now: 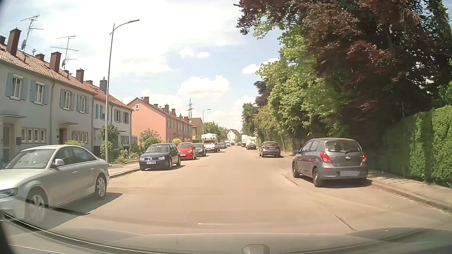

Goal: Follow the waypoints while adhering to traffic rules and regulations

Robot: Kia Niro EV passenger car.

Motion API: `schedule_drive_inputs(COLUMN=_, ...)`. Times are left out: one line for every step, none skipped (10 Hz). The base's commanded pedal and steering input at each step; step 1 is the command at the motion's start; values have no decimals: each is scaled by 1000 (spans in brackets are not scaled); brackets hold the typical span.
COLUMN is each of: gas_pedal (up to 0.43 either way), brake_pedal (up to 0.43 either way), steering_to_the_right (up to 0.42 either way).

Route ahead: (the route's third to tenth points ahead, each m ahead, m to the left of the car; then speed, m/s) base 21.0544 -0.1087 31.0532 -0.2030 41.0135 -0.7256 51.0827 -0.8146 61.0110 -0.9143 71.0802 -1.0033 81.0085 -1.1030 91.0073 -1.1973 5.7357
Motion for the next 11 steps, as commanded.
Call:
schedule_drive_inputs(gas_pedal=47, brake_pedal=0, steering_to_the_right=-4)
schedule_drive_inputs(gas_pedal=39, brake_pedal=0, steering_to_the_right=-4)
schedule_drive_inputs(gas_pedal=39, brake_pedal=0, steering_to_the_right=-4)
schedule_drive_inputs(gas_pedal=39, brake_pedal=0, steering_to_the_right=-4)
schedule_drive_inputs(gas_pedal=28, brake_pedal=0, steering_to_the_right=-4)
schedule_drive_inputs(gas_pedal=20, brake_pedal=0, steering_to_the_right=-4)
schedule_drive_inputs(gas_pedal=20, brake_pedal=0, steering_to_the_right=-3)
schedule_drive_inputs(gas_pedal=8, brake_pedal=0, steering_to_the_right=-1)
schedule_drive_inputs(gas_pedal=0, brake_pedal=0, steering_to_the_right=0)
schedule_drive_inputs(gas_pedal=0, brake_pedal=0, steering_to_the_right=0)
schedule_drive_inputs(gas_pedal=0, brake_pedal=0, steering_to_the_right=1)
